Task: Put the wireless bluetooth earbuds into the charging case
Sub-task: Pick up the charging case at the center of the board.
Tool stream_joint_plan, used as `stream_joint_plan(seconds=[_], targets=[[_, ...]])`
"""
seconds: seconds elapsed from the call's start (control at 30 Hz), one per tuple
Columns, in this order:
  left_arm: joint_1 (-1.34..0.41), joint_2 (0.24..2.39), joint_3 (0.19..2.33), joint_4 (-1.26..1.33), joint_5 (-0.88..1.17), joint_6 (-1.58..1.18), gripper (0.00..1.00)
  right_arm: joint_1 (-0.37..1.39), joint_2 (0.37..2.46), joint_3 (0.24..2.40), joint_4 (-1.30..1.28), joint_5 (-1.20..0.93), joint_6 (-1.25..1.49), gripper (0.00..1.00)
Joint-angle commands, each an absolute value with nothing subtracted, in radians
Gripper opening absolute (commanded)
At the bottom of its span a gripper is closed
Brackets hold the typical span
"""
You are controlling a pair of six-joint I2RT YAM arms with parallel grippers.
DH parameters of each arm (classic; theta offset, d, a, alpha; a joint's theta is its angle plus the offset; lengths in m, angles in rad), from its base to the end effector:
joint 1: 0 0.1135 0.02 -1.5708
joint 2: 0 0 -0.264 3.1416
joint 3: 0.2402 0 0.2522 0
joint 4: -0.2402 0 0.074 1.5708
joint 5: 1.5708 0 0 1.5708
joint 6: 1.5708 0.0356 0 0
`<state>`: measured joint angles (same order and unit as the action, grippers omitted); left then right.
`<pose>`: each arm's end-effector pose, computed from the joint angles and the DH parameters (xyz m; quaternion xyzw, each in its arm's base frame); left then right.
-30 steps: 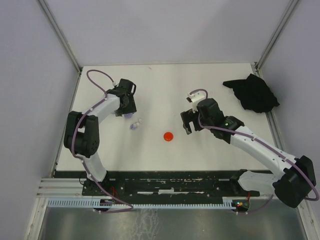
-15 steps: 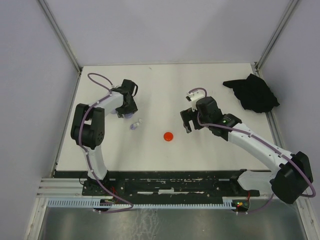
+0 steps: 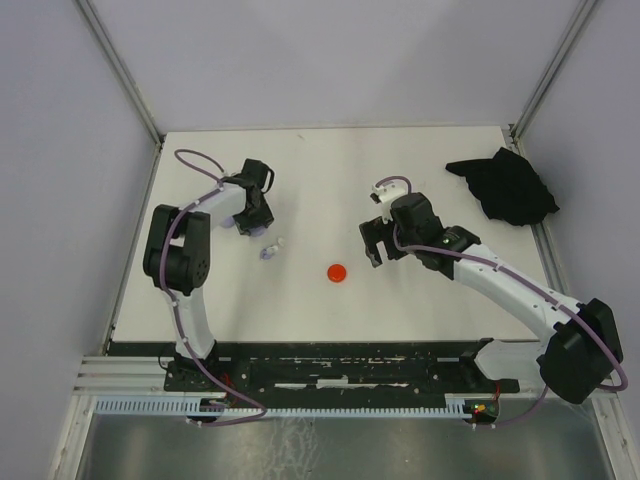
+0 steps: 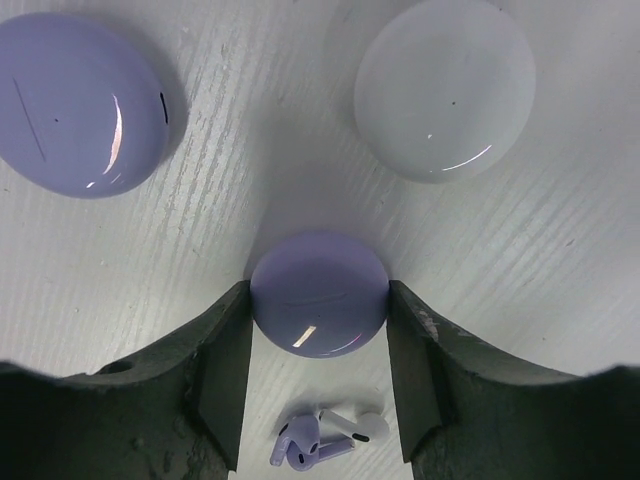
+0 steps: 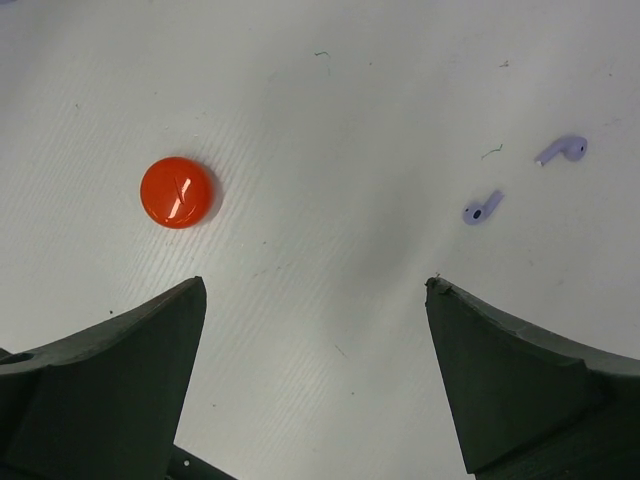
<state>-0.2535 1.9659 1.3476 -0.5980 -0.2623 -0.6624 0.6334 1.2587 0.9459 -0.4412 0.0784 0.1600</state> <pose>0.3834 -0.0898 0.1624 -0.2207 0.9509 0.0382 0.2137 0.2195 0.1577 0.2715 -0.1999 0.8951 0.1202 0.3799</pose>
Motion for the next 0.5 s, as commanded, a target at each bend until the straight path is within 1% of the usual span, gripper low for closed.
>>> stream_joint_plan(seconds=[0.0, 0.2, 0.37, 0.47], targets=[[-0.25, 1.912, 1.312, -0.537, -0.235, -0.656, 0.54, 0.63, 1.253, 0.995, -0.399, 0.052, 0.166, 0.99], [-0.252, 1.8, 1.248, -0.474, -0.193, -0.562, 0.47, 0.628, 1.246, 1.029, -0.405, 0.024, 0.175, 0.99], [-0.26, 1.679, 1.168, -0.369, -0.04, -0.448, 0.45, 0.629, 1.255, 1.069, -0.4, -0.023, 0.212, 0.99], [-0.273, 1.606, 1.127, -0.321, 0.033, -0.382, 0.44, 0.629, 1.261, 1.097, -0.385, -0.086, 0.27, 1.0]])
